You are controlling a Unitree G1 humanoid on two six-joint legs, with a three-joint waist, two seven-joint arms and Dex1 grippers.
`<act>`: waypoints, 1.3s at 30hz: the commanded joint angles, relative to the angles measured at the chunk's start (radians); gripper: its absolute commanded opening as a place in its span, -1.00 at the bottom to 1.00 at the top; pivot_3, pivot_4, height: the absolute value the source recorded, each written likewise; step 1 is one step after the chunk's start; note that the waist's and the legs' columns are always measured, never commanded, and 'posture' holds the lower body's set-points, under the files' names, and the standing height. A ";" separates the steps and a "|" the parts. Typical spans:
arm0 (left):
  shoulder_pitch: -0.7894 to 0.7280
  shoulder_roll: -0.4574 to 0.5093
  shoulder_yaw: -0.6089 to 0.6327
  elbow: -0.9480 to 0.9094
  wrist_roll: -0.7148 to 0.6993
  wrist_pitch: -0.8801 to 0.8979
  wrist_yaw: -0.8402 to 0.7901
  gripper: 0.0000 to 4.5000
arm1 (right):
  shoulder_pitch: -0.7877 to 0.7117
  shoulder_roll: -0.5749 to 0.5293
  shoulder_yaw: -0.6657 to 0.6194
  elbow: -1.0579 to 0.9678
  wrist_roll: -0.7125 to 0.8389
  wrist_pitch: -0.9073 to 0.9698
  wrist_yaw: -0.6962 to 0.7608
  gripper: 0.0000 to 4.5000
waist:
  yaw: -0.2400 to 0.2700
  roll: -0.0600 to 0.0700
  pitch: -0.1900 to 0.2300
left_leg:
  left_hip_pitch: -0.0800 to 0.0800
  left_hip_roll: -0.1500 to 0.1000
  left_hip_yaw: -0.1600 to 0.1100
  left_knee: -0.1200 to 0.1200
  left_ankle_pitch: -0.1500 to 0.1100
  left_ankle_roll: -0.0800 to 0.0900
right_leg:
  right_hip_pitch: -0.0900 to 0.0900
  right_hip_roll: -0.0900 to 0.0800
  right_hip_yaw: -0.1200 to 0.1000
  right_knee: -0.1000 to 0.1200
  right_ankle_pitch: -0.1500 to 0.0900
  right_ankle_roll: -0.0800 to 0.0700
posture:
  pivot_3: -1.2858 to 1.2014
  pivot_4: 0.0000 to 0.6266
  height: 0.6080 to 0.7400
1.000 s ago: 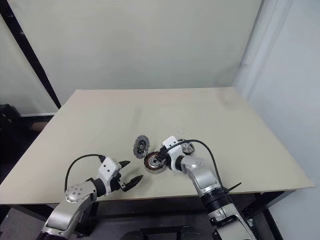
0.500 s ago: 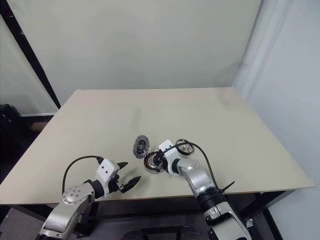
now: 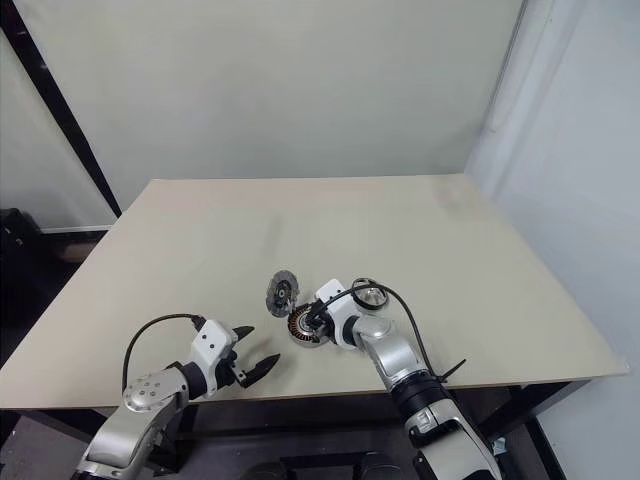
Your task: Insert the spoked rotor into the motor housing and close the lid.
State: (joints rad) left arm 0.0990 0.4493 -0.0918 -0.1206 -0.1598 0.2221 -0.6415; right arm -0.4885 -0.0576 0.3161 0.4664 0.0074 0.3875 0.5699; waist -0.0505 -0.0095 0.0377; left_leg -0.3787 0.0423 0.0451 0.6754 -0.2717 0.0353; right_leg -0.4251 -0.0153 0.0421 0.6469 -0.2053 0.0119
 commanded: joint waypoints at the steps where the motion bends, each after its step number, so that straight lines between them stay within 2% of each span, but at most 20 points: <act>1: -0.010 0.007 0.021 -0.042 -0.006 -0.010 0.004 1.00 | -0.021 0.003 -0.007 -0.018 -0.001 -0.012 0.009 -0.64 | 0.000 0.000 0.000 | 0.000 0.000 0.000 0.000 0.000 0.000 | 0.000 0.000 0.000 0.000 0.000 0.000 | 0.03 -1.00 1.00; 39: -0.014 0.004 0.014 -0.051 -0.001 -0.012 0.008 1.00 | -0.013 -0.008 0.002 0.007 -0.032 -0.010 0.009 -0.64 | 0.000 0.000 0.000 | 0.000 0.000 0.000 0.000 0.000 0.000 | 0.000 0.000 0.000 0.000 0.000 0.000 | 0.03 -1.00 1.00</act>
State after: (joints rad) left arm 0.0988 0.4505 -0.0924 -0.1284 -0.1590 0.2221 -0.6400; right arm -0.4884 -0.0634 0.3233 0.4734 -0.0148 0.3864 0.5855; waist -0.0505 -0.0095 0.0377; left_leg -0.3783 0.0423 0.0450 0.6753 -0.2717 0.0353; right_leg -0.4250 -0.0154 0.0421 0.6470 -0.2054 0.0117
